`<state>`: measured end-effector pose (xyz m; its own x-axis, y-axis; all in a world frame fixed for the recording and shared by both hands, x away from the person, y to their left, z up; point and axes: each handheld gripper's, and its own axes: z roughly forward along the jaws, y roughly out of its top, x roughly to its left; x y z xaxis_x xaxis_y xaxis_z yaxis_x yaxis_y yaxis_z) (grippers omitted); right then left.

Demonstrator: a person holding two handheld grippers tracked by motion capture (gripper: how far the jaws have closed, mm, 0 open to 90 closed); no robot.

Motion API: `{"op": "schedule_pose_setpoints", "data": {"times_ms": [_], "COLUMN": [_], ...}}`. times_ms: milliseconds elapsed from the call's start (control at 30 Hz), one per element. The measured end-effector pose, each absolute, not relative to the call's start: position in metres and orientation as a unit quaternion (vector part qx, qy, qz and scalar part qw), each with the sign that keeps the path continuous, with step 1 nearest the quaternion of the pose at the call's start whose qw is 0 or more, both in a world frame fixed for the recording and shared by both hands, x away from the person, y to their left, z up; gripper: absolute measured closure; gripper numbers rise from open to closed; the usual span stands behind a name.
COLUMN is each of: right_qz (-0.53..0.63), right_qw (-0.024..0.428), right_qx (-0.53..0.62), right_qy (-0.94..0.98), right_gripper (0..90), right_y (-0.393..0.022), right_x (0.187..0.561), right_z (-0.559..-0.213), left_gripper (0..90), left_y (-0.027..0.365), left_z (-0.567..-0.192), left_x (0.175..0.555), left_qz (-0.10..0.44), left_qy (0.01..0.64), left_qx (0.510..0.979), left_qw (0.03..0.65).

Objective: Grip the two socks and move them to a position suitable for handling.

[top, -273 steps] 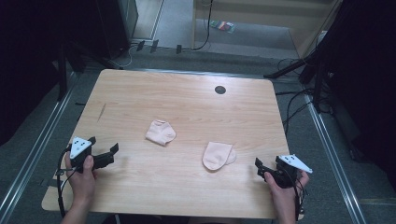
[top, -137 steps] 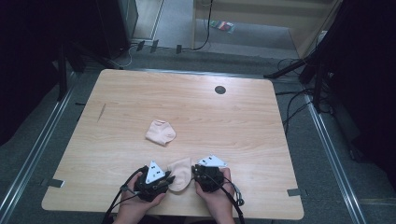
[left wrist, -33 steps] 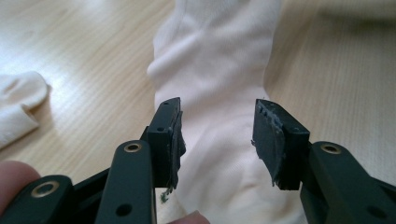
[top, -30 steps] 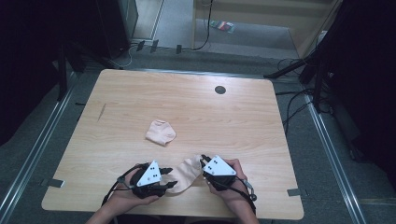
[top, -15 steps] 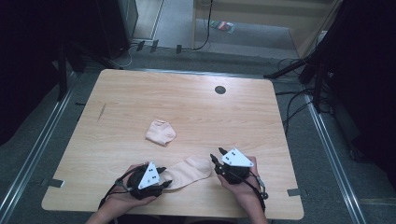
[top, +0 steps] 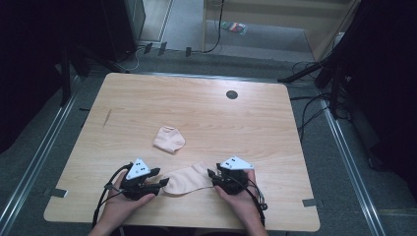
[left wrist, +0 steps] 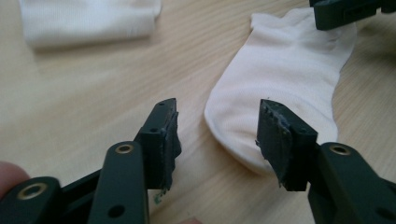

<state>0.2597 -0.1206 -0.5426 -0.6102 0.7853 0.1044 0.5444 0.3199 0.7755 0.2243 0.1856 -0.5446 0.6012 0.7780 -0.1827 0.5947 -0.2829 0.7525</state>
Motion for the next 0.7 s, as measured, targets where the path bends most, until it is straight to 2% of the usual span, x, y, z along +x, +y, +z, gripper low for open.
{"op": "schedule_pose_setpoints", "data": {"times_ms": [67,100,167,233,267,300,333,400,533,700], "right_qz": [0.396,0.396,0.389,0.382,0.379,0.379,0.379,0.378,0.373,0.385], "right_qw": [0.154,0.154,0.157,0.16,0.163,0.163,0.165,0.166,0.174,0.165], "right_qx": [0.414,0.414,0.414,0.412,0.411,0.411,0.411,0.406,0.398,0.402], "right_qy": [0.805,0.805,0.808,0.812,0.813,0.813,0.813,0.815,0.82,0.814], "right_gripper": [60.2,60.2,63.2,66.3,69.2,69.2,70.6,80.1,85.3,86.4], "right_y": [-0.119,-0.119,-0.117,-0.116,-0.114,-0.114,-0.114,-0.111,-0.107,-0.106], "right_x": [0.26,0.26,0.259,0.259,0.257,0.257,0.257,0.255,0.251,0.243], "right_z": [-0.545,-0.545,-0.546,-0.547,-0.548,-0.548,-0.548,-0.548,-0.547,-0.539], "left_gripper": [57.4,57.4,65.1,69.1,76.3,79.6,79.6,90.0,90.0,90.0], "left_y": [0.186,0.185,0.181,0.18,0.18,0.18,0.181,0.183,0.183,0.191], "left_z": [-0.546,-0.547,-0.547,-0.547,-0.548,-0.548,-0.549,-0.549,-0.547,-0.538], "left_x": [0.224,0.224,0.223,0.222,0.222,0.222,0.222,0.222,0.222,0.221], "left_qz": [0.096,0.095,0.101,0.107,0.11,0.11,0.107,0.099,0.101,0.099], "left_qy": [0.438,0.438,0.437,0.437,0.44,0.44,0.438,0.433,0.424,0.421], "left_qx": [0.797,0.8,0.803,0.804,0.803,0.803,0.803,0.804,0.81,0.807], "left_qw": [0.404,0.399,0.392,0.388,0.388,0.388,0.39,0.395,0.392,0.402]}}
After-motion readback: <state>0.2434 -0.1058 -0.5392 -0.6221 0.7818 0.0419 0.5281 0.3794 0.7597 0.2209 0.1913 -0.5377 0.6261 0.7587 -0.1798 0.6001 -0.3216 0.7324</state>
